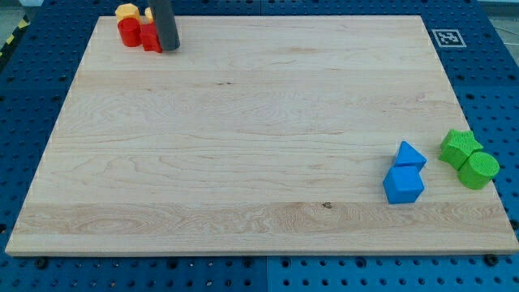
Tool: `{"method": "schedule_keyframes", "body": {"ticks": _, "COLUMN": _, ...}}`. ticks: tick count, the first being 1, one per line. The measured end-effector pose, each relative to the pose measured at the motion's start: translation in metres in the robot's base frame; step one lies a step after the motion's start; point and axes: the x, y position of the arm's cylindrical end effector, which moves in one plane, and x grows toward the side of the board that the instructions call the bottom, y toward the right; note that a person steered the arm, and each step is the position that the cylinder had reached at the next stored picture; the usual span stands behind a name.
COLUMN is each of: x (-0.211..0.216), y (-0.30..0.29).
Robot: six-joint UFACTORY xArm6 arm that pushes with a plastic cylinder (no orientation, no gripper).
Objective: Move the blue blocks to the top left of the board
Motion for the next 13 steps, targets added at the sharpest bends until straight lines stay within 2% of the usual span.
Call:
{"method": "schedule_keyframes", "body": {"ticks": 2, "x": -0.006, "y": -0.016}}
{"method": "schedule_keyframes", "body": {"ticks": 3, "x": 0.01, "y": -0.005}}
{"method": "schedule_keyframes", "body": {"ticks": 4, "x": 0.028, "y": 0.054}}
{"method": "schedule_keyframes", "body": {"ticks": 7, "x": 0.221, "y": 0.178}}
{"method": "schedule_keyframes", "body": {"ticks": 8, "x": 0.288, "y": 0.237}}
{"method": "schedule_keyframes", "body": {"ticks": 9, "x": 0.33, "y": 0.304}}
{"method": "schedule_keyframes", "body": {"ticks": 10, "x": 0.331, "y": 0.341}}
{"method": "schedule_keyframes", "body": {"ticks": 12, "x": 0.317, "y": 0.332}}
{"method": "schedule_keyframes", "body": {"ticks": 13, "x": 0.295, "y": 0.34}}
